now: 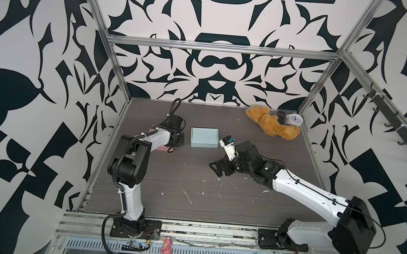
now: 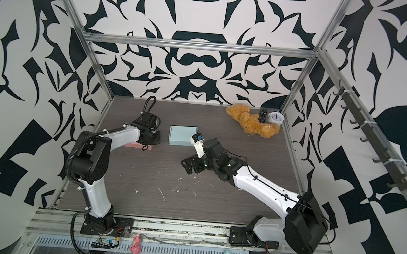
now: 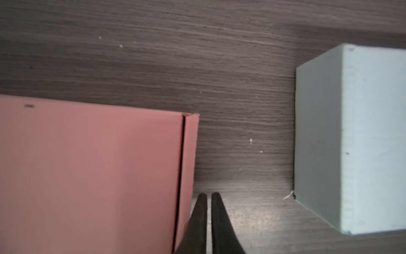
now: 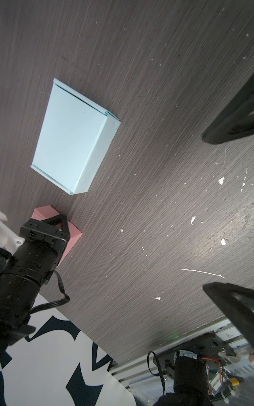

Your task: Fold the paper box

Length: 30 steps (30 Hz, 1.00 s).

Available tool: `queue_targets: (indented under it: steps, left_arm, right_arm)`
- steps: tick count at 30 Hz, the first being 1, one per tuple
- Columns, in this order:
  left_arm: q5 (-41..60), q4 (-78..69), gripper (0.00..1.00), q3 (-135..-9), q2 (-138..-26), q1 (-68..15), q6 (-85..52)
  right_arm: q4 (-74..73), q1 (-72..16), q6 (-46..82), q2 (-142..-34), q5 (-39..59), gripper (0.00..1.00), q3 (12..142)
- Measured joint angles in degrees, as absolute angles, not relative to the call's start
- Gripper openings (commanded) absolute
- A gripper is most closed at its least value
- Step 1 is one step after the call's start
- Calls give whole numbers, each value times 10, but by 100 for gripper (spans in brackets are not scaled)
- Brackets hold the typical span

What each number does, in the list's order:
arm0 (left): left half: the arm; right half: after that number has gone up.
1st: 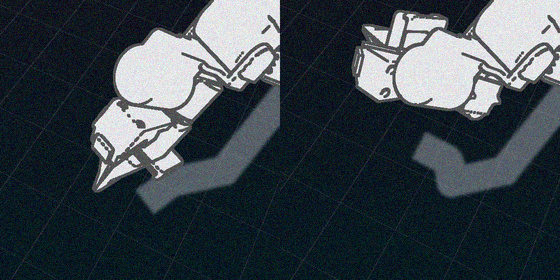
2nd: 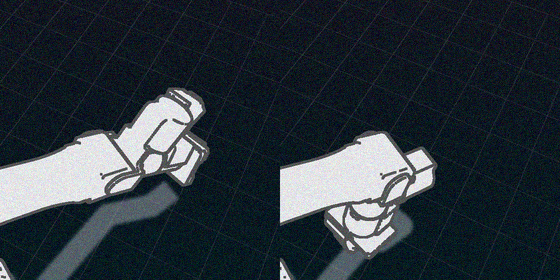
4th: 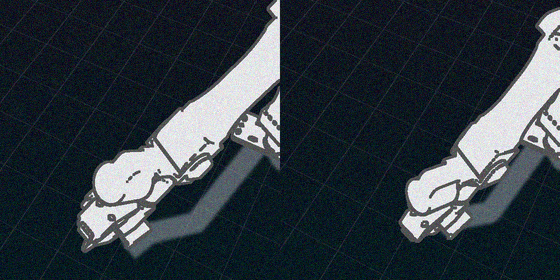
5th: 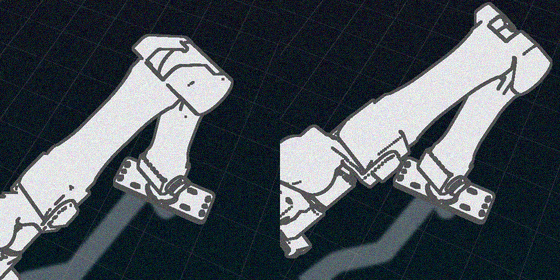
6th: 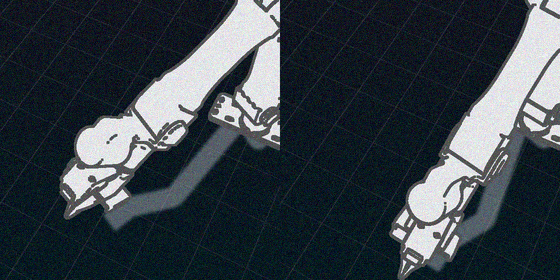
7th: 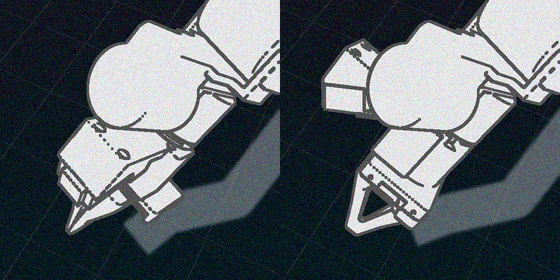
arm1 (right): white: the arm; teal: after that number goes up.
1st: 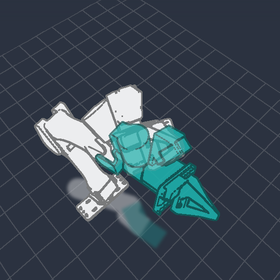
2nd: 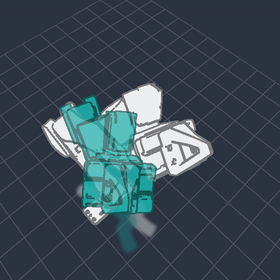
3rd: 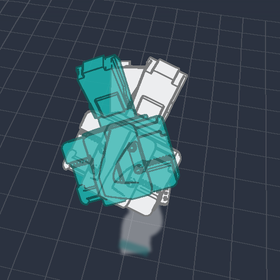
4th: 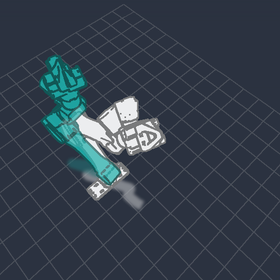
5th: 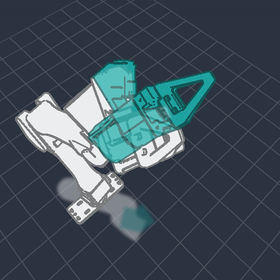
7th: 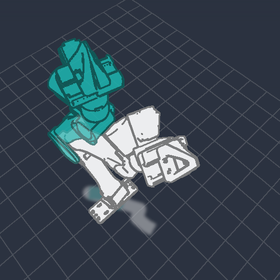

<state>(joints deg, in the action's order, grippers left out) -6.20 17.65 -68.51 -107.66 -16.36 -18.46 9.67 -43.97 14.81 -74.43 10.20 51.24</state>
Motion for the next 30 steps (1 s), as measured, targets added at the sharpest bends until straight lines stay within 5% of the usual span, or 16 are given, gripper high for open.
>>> queue_targets:
  steps: [16, 30]
  left_arm:
    - [-45, 163, 16, -709, -1093, -142, -179]
    - [-19, 162, 22, -524, -870, -138, -212]
  right_arm:
    - [97, -440, 150, -743, 102, 100, 510]
    - [98, -440, 152, -741, 100, 100, 503]
